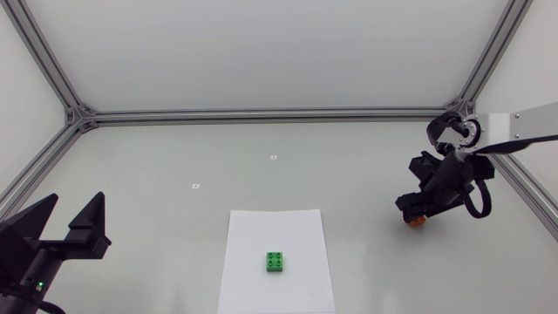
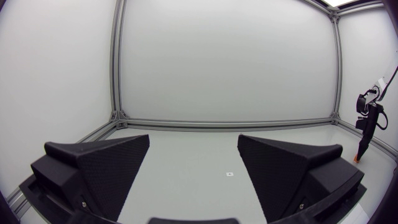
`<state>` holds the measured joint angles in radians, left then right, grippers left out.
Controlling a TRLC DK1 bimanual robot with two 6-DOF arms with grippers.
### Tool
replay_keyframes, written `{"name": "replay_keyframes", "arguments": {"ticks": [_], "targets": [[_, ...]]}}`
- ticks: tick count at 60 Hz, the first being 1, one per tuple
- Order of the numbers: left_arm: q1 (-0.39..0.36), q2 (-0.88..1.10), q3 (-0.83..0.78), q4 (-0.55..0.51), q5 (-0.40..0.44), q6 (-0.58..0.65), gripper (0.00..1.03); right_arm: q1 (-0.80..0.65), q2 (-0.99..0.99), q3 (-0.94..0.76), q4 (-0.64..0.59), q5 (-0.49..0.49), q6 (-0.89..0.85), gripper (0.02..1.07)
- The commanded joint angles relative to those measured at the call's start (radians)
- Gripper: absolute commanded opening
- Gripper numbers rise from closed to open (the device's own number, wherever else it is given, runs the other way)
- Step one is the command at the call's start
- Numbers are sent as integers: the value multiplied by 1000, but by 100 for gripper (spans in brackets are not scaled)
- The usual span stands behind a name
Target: Pick up the orange 2x2 brick with the right arm and stack it on top of the green 2x2 brick in the center
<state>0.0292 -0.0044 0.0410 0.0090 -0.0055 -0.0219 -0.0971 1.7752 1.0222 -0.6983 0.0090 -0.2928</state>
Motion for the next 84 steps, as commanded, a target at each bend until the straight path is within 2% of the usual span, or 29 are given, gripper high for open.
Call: {"name": "replay_keyframes", "arguments": {"ticks": [1,6,23,28,36,61,74,84], "targets": [[3,-8,-41,-15,4,13,99,7,24,10,5,9,-5,69],[3,-8,-41,-14,4,13,99,10,23,9,6,6,-3,61],[3,-8,-41,-15,4,13,99,14,40,12,16,8,0,60],[3,-8,-41,-15,4,13,99,14,40,15,19,8,0,51],[3,-8,-41,-15,4,13,99,14,40,18,19,8,0,44],[3,-8,-41,-14,4,13,99,16,26,21,11,3,-3,39],[3,-8,-41,-15,4,13,99,74,-115,-7,-50,3,-14,38],[3,-8,-41,-15,4,13,99,188,-250,-45,-109,8,-20,38]]}}
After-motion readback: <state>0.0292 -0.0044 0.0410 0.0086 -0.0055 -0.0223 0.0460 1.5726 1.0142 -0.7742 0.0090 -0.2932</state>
